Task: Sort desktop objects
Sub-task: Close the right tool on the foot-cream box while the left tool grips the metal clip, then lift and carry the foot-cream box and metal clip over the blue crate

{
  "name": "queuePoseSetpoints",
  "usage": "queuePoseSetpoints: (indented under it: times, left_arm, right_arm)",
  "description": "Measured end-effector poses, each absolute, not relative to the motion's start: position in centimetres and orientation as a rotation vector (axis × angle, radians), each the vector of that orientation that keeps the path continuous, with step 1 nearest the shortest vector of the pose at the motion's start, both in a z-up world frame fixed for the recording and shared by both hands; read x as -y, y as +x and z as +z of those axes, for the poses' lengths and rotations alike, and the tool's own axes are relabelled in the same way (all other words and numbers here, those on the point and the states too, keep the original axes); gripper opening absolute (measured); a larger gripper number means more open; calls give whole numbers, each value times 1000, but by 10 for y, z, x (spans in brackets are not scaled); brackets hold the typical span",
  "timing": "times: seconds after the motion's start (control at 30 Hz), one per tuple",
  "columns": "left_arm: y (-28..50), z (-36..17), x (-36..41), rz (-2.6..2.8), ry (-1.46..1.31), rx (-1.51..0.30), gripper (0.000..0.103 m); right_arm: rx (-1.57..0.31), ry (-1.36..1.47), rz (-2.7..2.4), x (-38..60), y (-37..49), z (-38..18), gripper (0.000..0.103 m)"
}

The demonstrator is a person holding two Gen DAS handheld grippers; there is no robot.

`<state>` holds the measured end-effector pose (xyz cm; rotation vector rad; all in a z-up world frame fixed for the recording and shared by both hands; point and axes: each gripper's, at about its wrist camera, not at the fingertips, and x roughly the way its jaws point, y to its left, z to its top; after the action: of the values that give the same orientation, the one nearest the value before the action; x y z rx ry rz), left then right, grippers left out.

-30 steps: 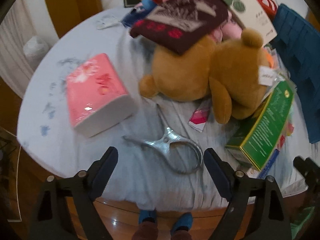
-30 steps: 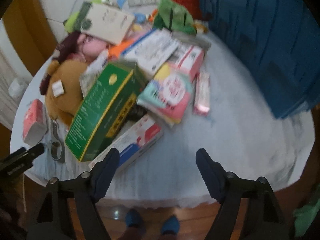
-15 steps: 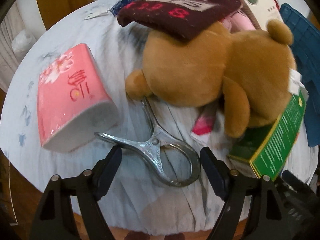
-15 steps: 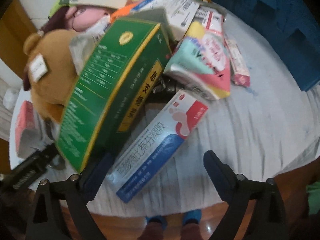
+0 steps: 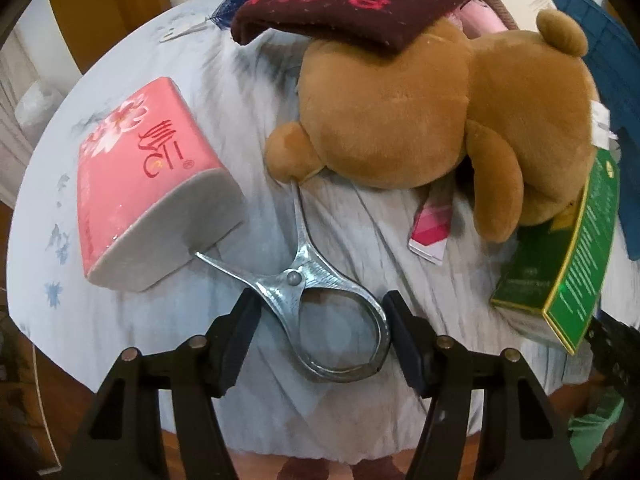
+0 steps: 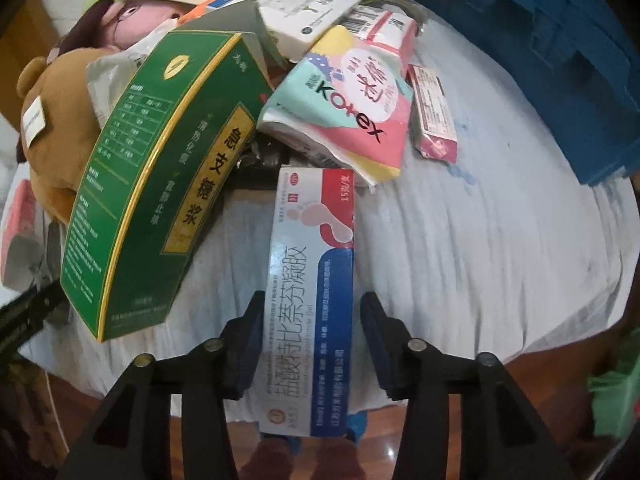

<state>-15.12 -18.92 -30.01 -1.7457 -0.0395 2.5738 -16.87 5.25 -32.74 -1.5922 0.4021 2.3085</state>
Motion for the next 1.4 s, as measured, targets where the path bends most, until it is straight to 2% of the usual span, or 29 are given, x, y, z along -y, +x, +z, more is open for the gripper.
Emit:
queuePoseSetpoints:
  times: [0.1,0.2,0.27,0.3,0.37,0.5,0.83,0.97,1.13,1.4]
  left_arm:
    - [-150,-302,182,2596,-1747,-18,66]
    - [-152,-305,185,2603,-1757,-1,75]
    - [-154,-306,186,2598,-1769,17,76]
    - [-155,-306,186,2591,-1770,3,73]
    - [-155,-303,183,2592,-1759,-8,60]
    - [-149,-293,184,2600,-1732,12,47]
    - [-134,-203,190,2748,-1429,-49,45]
    - [-150,-169,167,2793,-1285,-80,45]
    - [-127,-128,116,2815,-1137,-106,45]
    - [-118,-81,53,2823,-980,-96,45]
  right_arm:
    - [-362,-1607,2328,-54,-174,-328,50]
    - [-360,-1592,2337,-57,-179,-328,50]
    - [-327,-1589,2340,-57,-184,-328,50]
    - [-302,-1586,2342,-56,-186,-328,46]
    - [-297,-1581,2355,-55,-188,-326,42]
    - [-300,-1591,2371,-55,-187,-322,40]
    - [-308,-1461,2472,-67,-168,-261,39]
    - [-284,-1359,2548,-77,-161,-252,39]
    - [-229,-1220,2654,-75,-149,-185,39]
    - [-146,-1015,2779,-105,-137,-108,39]
